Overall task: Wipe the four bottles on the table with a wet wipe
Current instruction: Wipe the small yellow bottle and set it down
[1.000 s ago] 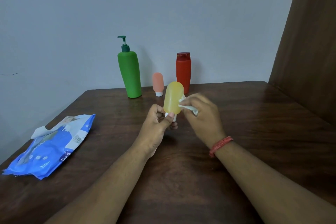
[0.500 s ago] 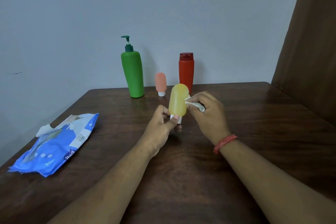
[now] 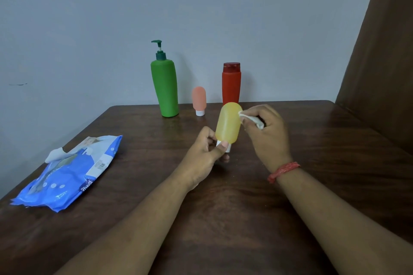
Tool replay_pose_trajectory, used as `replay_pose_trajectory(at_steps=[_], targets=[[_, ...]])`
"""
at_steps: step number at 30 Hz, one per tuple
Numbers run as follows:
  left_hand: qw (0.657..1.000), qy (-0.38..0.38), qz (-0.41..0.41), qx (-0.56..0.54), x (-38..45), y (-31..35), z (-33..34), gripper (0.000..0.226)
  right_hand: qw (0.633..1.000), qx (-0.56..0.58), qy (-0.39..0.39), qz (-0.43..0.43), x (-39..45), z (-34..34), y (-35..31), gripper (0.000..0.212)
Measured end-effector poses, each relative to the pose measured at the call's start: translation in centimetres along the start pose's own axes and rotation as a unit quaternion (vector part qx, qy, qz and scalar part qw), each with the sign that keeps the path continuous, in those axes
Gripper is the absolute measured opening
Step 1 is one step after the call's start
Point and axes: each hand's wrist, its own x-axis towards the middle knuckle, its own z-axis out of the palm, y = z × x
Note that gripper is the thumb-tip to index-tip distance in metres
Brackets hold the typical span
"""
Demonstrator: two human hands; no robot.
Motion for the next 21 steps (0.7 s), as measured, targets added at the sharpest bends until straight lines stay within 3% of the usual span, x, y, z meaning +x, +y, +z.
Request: replay_pose_trajectory(at_steps=[3, 6, 11, 15, 21], targets=[[1.000, 0.005, 0.001, -0.006, 0.0, -0.1, 0.1, 0.018, 1.000, 0.007, -0.018, 0.021, -0.1, -0.2, 0.1, 0.011], [0.995, 0.045, 0.007, -0.089, 0.0, -0.2, -0.2, 0.016, 0.997, 0.029, -0.072, 0.023, -0.7, 0.7, 0.0, 0.008], [0.981, 0.092, 0.022, -0.168, 0.0, 0.2, -0.5, 0.010, 0.987, 0.024, -0.154, -0.028, -1.9, 2.0, 0.0, 0.007], [0.984, 0.093, 0.021, -0.151, 0.3, -0.1, 0.0, 0.012, 0.996, 0.027, -0.081, 0.001, -1.5, 1.8, -0.1, 0.007], [1.000, 0.008, 0.014, -0.008, -0.1, -0.1, 0.3, 0.017, 0.992, 0.092, 0.027, 0.082, 0.1, 0.0, 0.1, 0.017]])
